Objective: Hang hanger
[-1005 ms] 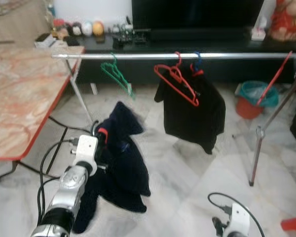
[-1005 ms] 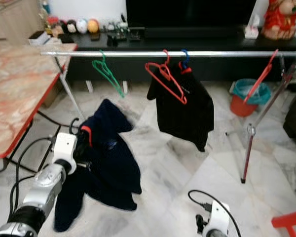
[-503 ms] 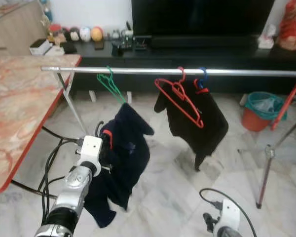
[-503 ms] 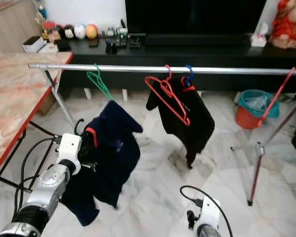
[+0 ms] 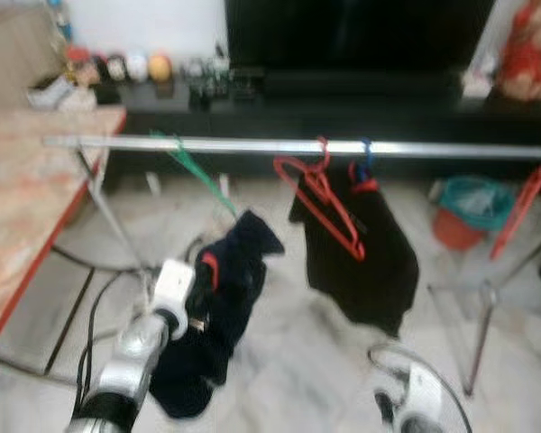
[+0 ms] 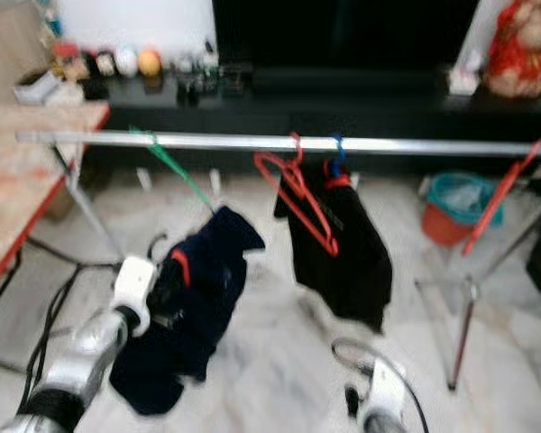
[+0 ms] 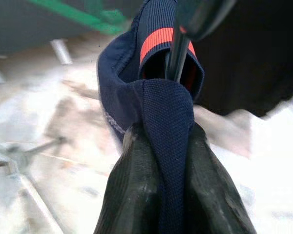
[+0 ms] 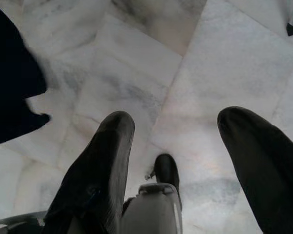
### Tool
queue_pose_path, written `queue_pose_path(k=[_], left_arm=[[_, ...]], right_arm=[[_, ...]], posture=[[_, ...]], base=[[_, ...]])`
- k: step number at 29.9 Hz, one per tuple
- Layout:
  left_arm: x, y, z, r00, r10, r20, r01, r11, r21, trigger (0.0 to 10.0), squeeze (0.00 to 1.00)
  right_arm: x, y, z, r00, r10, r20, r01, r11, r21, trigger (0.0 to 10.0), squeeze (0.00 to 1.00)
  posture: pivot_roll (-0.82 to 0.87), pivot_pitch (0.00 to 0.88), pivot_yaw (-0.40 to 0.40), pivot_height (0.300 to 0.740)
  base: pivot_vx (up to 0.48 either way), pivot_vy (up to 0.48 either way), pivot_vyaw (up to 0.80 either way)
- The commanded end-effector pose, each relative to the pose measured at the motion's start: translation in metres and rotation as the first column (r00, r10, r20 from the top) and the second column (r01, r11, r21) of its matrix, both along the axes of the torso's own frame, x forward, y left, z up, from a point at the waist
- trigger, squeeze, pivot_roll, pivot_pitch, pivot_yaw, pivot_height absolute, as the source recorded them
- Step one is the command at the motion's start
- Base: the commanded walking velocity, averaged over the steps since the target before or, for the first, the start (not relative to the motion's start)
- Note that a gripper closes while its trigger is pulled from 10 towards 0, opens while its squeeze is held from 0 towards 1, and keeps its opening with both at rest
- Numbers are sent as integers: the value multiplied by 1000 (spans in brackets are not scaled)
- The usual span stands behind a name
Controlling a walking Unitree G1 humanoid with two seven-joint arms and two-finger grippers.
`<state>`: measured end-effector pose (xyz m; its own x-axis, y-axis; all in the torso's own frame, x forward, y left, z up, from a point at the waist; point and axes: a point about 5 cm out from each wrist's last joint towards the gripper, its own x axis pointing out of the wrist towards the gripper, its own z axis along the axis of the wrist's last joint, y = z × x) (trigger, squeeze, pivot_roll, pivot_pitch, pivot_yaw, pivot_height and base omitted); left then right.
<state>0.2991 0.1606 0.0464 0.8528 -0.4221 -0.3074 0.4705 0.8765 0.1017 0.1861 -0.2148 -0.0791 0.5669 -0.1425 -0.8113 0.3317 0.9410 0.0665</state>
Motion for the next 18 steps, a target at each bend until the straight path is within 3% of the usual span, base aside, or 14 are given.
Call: queue_pose_path(k=[1,5,8,15,18], left_arm=[[-6,-5,4,991,-134,-18,134,991,21,10000,0],[-13,-8,1,972,-226,-62,229,973,35,10000,0],[-13,-13,4,970,-241,-43,243,969,45,10000,0],[6,-28,20,996,-17,91,17,1000,4,10000,0],[6,-31,22,995,0,102,0,1000,-4,10000,0]], right_arm=[[-2,-1,-1,1000,-1,-10,1,1000,1,10000,0],[-1,-1,-1,1000,2,-10,-2,1000,2,10000,0],[-1,0,-1,1000,4,-10,-4,1000,3,10000,0],[-1,1,-1,1000,14,-8,-14,1000,9,10000,0],[-1,1,-1,1000,21,-8,-21,1000,9,10000,0]], posture=[[63,0,21,740],[66,0,22,740],[67,0,24,740],[65,0,23,740],[62,0,24,740]], base=[[0,0,0],[0,0,0],[0,0,0],[0,0,0],[0,-87,0]])
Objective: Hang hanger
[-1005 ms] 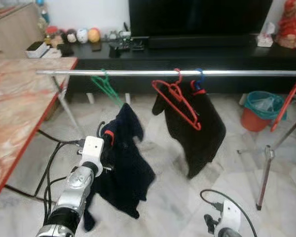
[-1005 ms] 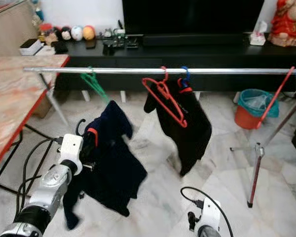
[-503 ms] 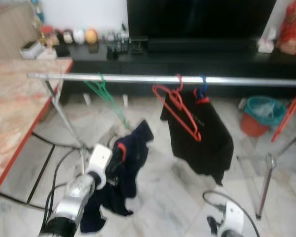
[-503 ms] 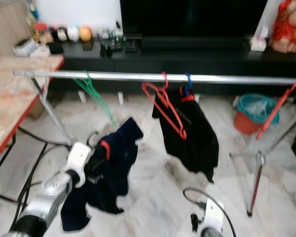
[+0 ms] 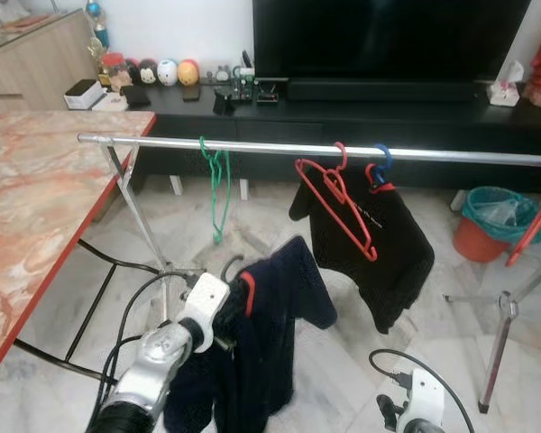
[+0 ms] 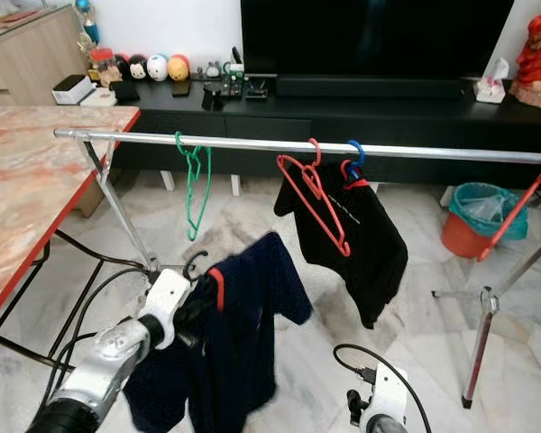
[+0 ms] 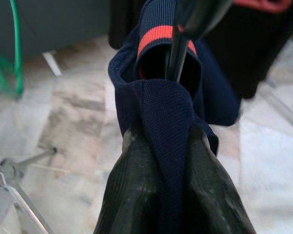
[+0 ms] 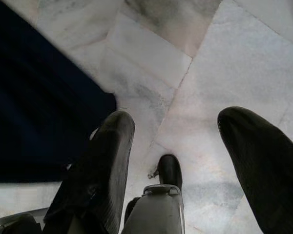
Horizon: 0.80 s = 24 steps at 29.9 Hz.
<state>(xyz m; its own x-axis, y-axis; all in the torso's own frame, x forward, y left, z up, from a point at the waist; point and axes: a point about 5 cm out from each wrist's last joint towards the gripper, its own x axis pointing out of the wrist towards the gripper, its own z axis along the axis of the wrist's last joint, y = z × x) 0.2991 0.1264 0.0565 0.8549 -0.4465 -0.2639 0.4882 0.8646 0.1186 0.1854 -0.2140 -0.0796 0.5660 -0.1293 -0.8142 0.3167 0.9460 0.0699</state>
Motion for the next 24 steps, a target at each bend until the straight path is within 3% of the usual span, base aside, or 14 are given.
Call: queue_pose_path(k=[1,18,24], left_arm=[[6,2,13,998,29,57,-29,1000,2,10000,0],[15,15,16,982,169,82,-172,984,42,10000,0],[20,40,15,955,280,96,-288,955,71,10000,0]], right_arm=[[-1,0,0,1000,6,-5,-6,1000,4,10000,0],[-1,2,-1,1000,29,-7,-29,999,16,10000,0],[-1,0,-1,999,33,-7,-33,999,11,10000,0]], posture=[[62,0,24,740],[60,0,22,740],[57,0,14,740]], base=[[0,-262,0],[0,-331,0],[0,-359,0]])
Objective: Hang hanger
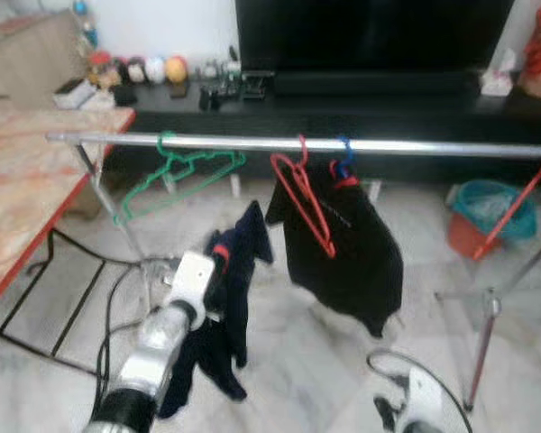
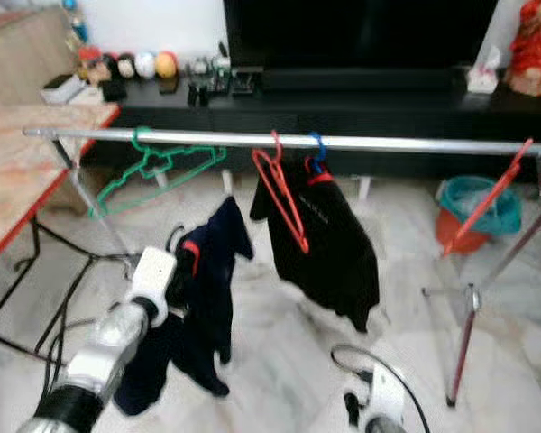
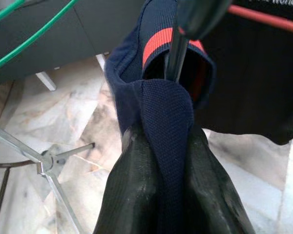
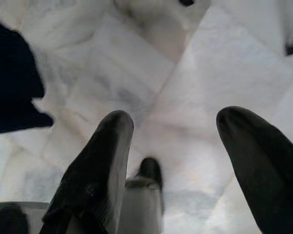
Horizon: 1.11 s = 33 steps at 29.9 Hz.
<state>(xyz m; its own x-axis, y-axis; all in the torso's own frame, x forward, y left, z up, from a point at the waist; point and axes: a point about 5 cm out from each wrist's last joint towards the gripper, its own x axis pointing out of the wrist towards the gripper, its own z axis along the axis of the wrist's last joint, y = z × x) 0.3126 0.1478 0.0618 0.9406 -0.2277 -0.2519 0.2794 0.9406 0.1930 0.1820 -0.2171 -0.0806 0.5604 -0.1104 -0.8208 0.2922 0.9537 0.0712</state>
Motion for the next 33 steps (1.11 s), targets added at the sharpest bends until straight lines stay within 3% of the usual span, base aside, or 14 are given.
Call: queue_pose_path(k=[1,9,18,27,33], left_arm=[[7,23,10,996,78,50,-80,997,23,10000,0],[6,38,8,989,140,51,-143,988,52,10000,0],[4,51,2,964,263,47,-266,962,65,10000,0],[3,68,5,905,419,71,-421,906,28,10000,0],[2,72,3,893,443,74,-446,894,32,10000,0]], right_arm=[[2,3,0,1000,6,4,-6,1000,5,10000,0],[2,1,1,1000,7,3,-7,1000,2,10000,0],[2,-3,2,1000,9,2,-9,1000,-5,10000,0],[2,-3,2,1000,13,1,-13,1000,-5,10000,0],[2,-3,2,1000,17,0,-17,1000,-6,10000,0]], posture=[[57,0,13,740],[57,0,-3,740],[55,0,-19,740],[54,0,-24,740],[54,0,-22,740]], base=[[0,-360,0],[0,-329,0],[0,0,0],[0,0,0],[0,0,0]])
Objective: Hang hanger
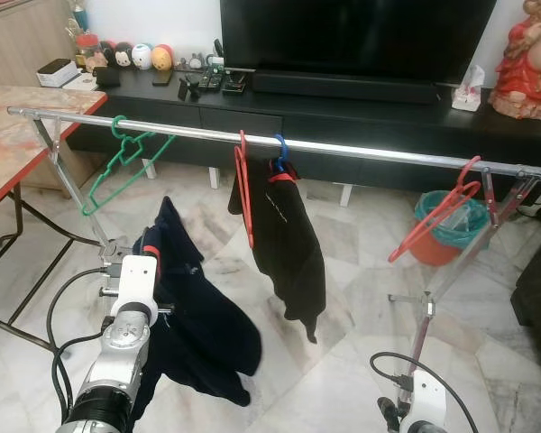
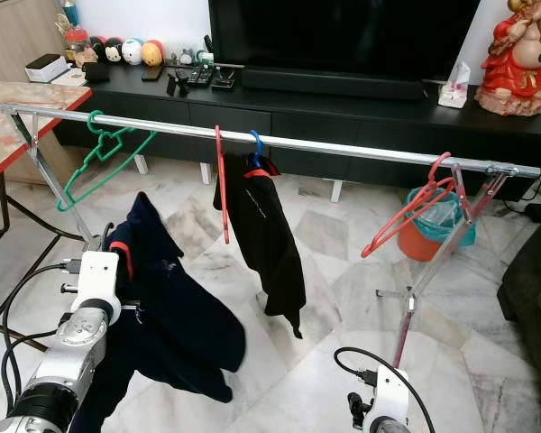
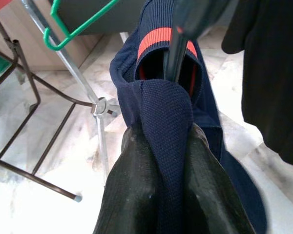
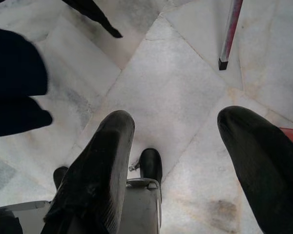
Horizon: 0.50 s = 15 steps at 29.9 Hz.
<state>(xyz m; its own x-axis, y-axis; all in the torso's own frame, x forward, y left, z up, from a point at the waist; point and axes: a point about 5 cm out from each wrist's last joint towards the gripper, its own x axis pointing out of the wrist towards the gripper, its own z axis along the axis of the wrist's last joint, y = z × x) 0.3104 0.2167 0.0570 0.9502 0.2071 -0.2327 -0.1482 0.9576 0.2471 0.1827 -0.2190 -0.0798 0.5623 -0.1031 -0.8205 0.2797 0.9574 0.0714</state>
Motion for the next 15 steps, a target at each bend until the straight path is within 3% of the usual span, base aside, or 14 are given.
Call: queue_pose_path(k=[1,15], left_arm=[[4,3,8,999,25,46,-25,1000,2,10000,0],[5,6,9,998,37,56,-38,999,8,10000,0]], right_arm=[[1,-1,1,1000,4,0,-4,1000,-6,10000,0],[1,-1,1,1000,17,-1,-17,1000,-3,10000,0]], posture=[[54,0,-22,740],[54,0,-20,740]], base=[[0,0,0],[0,-358,0]])
